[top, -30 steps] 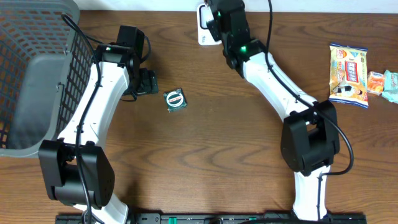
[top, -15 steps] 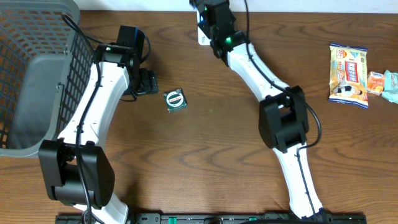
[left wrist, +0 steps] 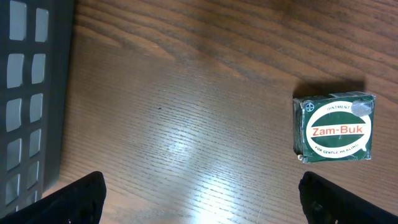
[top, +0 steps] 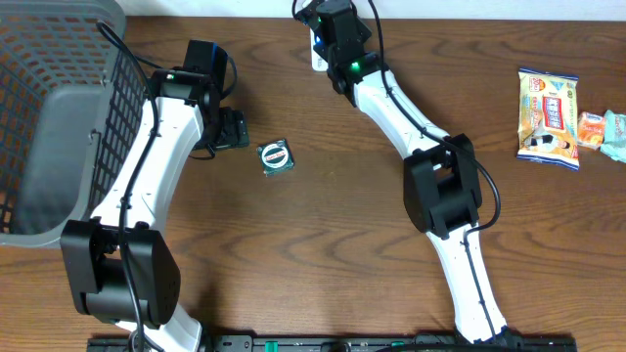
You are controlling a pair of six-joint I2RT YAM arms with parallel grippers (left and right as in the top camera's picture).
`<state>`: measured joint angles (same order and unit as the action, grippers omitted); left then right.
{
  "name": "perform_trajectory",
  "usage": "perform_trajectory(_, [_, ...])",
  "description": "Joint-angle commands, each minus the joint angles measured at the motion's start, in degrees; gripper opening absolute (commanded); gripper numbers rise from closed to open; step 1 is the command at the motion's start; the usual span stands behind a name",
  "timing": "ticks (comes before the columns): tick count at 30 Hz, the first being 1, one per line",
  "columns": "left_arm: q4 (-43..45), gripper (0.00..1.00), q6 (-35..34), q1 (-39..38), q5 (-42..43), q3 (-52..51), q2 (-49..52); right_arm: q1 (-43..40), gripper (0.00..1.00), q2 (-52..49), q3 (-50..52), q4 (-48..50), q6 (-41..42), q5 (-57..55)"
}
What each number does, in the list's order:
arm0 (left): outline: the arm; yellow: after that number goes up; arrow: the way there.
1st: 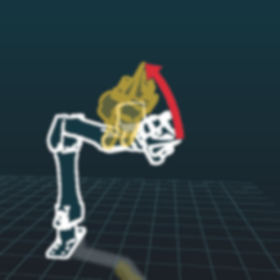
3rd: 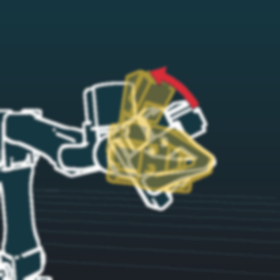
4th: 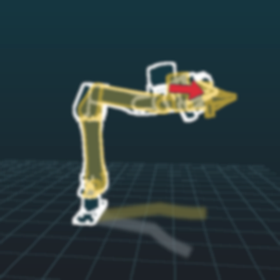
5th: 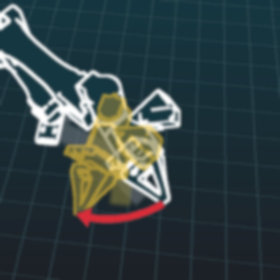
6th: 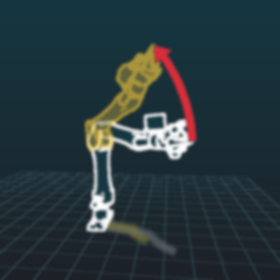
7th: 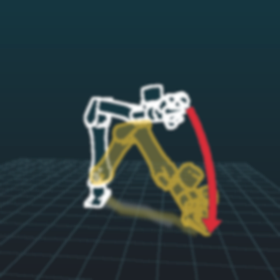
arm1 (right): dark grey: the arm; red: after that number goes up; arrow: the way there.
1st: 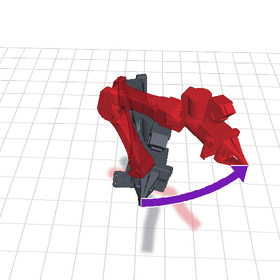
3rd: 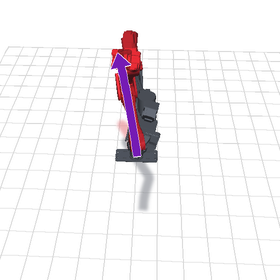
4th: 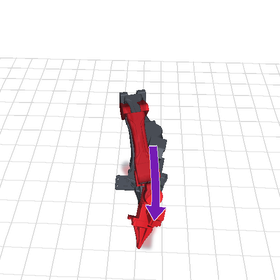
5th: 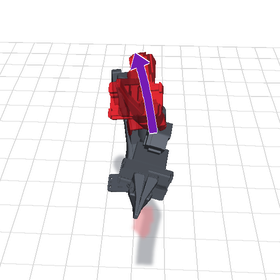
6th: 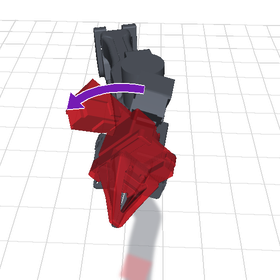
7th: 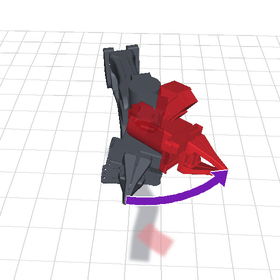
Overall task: Scan the item barcode
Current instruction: 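Carry the teal tissue pack rightward to the table's right edge, then lower the tissue pack beside the packs and open the right gripper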
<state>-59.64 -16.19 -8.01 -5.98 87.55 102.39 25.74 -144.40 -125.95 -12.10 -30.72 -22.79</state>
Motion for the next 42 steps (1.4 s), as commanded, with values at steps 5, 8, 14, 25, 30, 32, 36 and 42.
perform_trajectory(5, [-0.3, 0.98, 0.5, 0.1, -0.7, -0.1, -0.1, -2.5, 0.01, 6.8, -1.6, -5.2, 14.3, -1.3])
perform_trajectory(8, [-0.3, 0.98, 0.5, 0.1, -0.7, -0.1, -0.1, -5.4, 0.01, 10.2, -1.6, -11.0, 16.7, -1.3])
perform_trajectory(14, [-0.3, 0.98, 0.5, 0.1, -0.7, -0.1, -0.1, -16.8, 0.01, 14.2, -1.6, -31.3, 24.0, -1.4])
perform_trajectory(25, [-0.3, 0.98, 0.5, 0.1, -0.7, -0.1, -0.1, -38.7, 0.02, 14.1, -1.5, -51.9, 31.2, -1.3])
perform_trajectory(30, [-0.3, 0.98, 0.5, 0.1, -0.7, -0.1, -0.1, -46.4, 0.01, 14.1, -1.2, -53.9, 33.5, 0.4])
perform_trajectory(32, [-0.3, 0.98, 0.5, 0.1, -0.7, -0.1, -0.1, -48.5, 0.04, 14.0, -0.9, -53.7, 33.9, 0.5])
perform_trajectory(36, [-0.3, 0.98, 0.5, 0.1, -0.7, -0.1, -0.1, -51.6, 0.13, 14.0, 0.2, -52.6, 33.9, 0.8])
perform_trajectory(42, [-0.3, 0.98, 0.5, 0.1, -0.7, -0.1, -0.1, -53.0, 0.35, 14.0, 3.5, -49.7, 33.9, 4.2])
